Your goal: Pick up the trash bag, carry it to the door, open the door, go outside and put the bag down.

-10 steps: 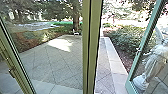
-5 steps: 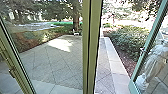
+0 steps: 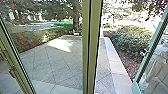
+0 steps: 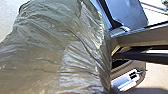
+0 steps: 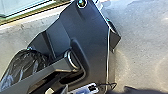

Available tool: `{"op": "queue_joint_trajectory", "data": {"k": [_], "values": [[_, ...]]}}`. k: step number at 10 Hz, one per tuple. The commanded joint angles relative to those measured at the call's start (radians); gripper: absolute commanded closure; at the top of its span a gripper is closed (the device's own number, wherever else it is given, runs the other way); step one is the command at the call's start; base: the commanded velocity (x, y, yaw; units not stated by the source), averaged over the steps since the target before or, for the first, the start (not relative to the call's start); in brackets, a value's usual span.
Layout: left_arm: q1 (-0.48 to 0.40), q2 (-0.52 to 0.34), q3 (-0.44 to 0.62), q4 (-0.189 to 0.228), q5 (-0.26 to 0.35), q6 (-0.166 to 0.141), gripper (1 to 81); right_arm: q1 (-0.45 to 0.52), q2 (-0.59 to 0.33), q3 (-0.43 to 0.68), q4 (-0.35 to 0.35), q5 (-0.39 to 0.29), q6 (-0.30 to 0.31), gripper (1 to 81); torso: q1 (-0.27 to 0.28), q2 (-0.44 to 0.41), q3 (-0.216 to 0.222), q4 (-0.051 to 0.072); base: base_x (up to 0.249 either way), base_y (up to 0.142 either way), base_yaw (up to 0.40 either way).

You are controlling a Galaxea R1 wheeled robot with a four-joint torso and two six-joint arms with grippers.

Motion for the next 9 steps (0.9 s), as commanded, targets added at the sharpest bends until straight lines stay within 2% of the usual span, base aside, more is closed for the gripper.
{"op": "queue_joint_trajectory", "data": {"k": [1, 2, 3, 4, 6, 7, 8, 9], "values": [[-0.037, -0.002, 0.004, 0.008, 0.069, 0.004, 81.1, 0.043, -0.013, -0.004, 0.021, -0.024, -0.004, 1.0, 0.000, 0.000, 0.000, 0.031, 0.000, 0.000, 0.000], [-0.040, -0.004, 0.004, 0.008, 0.068, 0.004, 81.1, 0.043, -0.004, -0.009, 0.021, -0.024, -0.004, 1.0, 0.000, 0.000, 0.000, 0.096, 0.000, 0.000, 0.000], [-0.040, -0.004, 0.004, 0.010, 0.069, 0.005, 81.1, 0.041, 0.000, -0.013, 0.023, -0.015, -0.002, 1.0, 0.000, 0.000, 0.000, 0.101, 0.000, 0.000, 0.000], [-0.043, -0.005, 0.002, 0.010, 0.069, 0.005, 81.1, 0.037, 0.003, -0.015, 0.023, -0.002, -0.004, 1.0, 0.000, 0.000, 0.000, 0.121, 0.000, 0.000, 0.000], [-0.046, -0.007, 0.004, 0.010, 0.069, 0.007, 81.1, 0.035, 0.015, -0.015, 0.023, 0.004, -0.001, 1.0, 0.000, 0.000, 0.000, 0.187, 0.000, 0.000, 0.000], [-0.046, -0.008, 0.004, 0.010, 0.069, 0.007, 81.1, 0.034, 0.016, -0.015, 0.023, 0.004, 0.001, 1.0, 0.000, 0.000, 0.000, 0.125, 0.000, 0.000, 0.000], [-0.047, -0.011, 0.002, 0.011, 0.068, 0.007, 81.1, 0.027, 0.024, -0.016, 0.021, 0.007, -0.001, 1.0, 0.000, 0.000, 0.000, 0.156, 0.000, 0.000, 0.000], [-0.052, -0.014, 0.002, 0.011, 0.068, 0.007, 81.1, 0.012, 0.035, -0.021, 0.020, 0.025, -0.002, 1.0, 0.000, 0.000, 0.000, 0.180, 0.000, 0.000, 0.000]]}}
